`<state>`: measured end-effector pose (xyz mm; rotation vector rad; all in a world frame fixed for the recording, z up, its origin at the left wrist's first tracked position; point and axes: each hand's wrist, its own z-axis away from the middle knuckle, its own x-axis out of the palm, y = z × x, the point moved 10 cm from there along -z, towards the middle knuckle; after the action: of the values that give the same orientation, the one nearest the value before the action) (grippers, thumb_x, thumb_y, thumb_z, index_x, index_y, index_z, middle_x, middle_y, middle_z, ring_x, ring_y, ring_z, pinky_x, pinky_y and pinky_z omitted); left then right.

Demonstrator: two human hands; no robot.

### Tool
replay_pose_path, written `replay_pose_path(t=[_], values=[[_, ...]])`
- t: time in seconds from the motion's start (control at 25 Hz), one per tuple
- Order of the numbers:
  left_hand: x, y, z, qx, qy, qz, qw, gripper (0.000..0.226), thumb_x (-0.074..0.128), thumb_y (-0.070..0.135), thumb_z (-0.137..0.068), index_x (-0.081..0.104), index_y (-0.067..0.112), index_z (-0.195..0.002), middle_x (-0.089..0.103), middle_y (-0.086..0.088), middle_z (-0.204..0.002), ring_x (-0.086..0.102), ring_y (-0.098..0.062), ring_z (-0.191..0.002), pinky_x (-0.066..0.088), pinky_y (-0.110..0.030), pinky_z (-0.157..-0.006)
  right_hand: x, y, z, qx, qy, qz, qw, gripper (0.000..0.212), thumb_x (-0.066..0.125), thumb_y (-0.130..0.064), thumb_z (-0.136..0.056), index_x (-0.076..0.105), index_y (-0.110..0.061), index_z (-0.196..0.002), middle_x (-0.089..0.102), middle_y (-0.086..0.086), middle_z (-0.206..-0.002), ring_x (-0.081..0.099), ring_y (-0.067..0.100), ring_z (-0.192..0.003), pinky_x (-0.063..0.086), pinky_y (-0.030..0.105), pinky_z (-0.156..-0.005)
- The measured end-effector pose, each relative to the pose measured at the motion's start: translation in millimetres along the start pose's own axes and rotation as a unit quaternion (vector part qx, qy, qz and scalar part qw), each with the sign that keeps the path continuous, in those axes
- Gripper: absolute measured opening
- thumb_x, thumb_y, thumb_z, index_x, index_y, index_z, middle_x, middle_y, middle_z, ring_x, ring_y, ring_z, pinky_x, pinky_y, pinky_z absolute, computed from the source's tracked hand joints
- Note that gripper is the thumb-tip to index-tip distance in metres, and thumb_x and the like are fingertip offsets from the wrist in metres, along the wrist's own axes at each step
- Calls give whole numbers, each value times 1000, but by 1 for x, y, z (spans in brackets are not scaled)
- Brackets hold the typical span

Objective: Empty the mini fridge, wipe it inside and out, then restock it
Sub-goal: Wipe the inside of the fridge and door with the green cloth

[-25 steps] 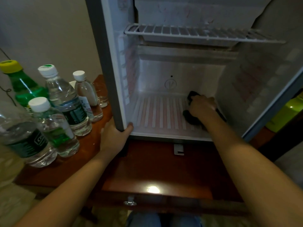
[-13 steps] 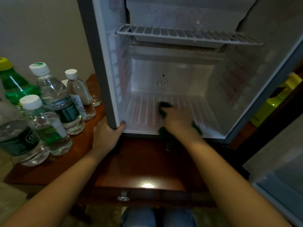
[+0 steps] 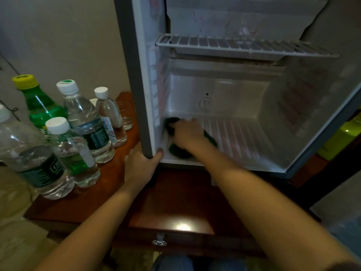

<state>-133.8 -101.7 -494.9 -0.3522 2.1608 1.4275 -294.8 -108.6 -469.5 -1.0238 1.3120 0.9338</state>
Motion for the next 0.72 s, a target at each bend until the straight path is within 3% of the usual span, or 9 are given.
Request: replay_pose_path(t=[0.16, 0.36, 0.48, 0.6, 0.72], values=[[4, -6, -3, -6, -16, 1, 1000, 48, 65, 50, -79, 53, 22, -116, 57, 9, -100, 59, -21, -98, 51, -46, -86, -5, 22, -44, 48, 1, -11, 999, 34, 47, -24, -95, 55, -21, -127, 56, 7, -129, 51, 28, -114, 43, 39, -98], [4, -7, -4, -12, -2, 3, 1000, 45, 70, 37, -81, 58, 12, -117, 66, -4, -106, 62, -25, -97, 51, -39, -84, 3, 15, 89, 14, 6, -56, 998, 48, 48, -28, -93, 40, -33, -140, 40, 4, -144, 36, 36, -124, 41, 44, -96], [5, -8, -4, -20, -2, -2, 1000, 41, 69, 36, -82, 61, 12, -115, 67, -6, -108, 63, -26, -99, 48, -36, -88, -3, 95, 156, 113, -12, -43, 993, 54, 45, -27, -94, 30, -41, -144, 28, 1, -152, 30, 36, -131, 39, 43, -100], [6, -7, -3, -31, 6, 6, 999, 43, 69, 36, -83, 60, 10, -117, 66, -9, -112, 61, -29, -104, 46, -36, -91, -12, 185, 142, 260, -10, -1, 966, 48, 45, -29, -95, 38, -33, -142, 42, 8, -144, 42, 36, -123, 42, 43, -100], [3, -7, -2, -33, 11, 4, 999, 44, 69, 35, -84, 60, 7, -117, 66, -13, -113, 61, -32, -104, 46, -36, -89, -14, 187, 115, 314, -44, 11, 948, 48, 48, -27, -95, 39, -22, -141, 43, 12, -140, 42, 35, -123, 45, 46, -96]])
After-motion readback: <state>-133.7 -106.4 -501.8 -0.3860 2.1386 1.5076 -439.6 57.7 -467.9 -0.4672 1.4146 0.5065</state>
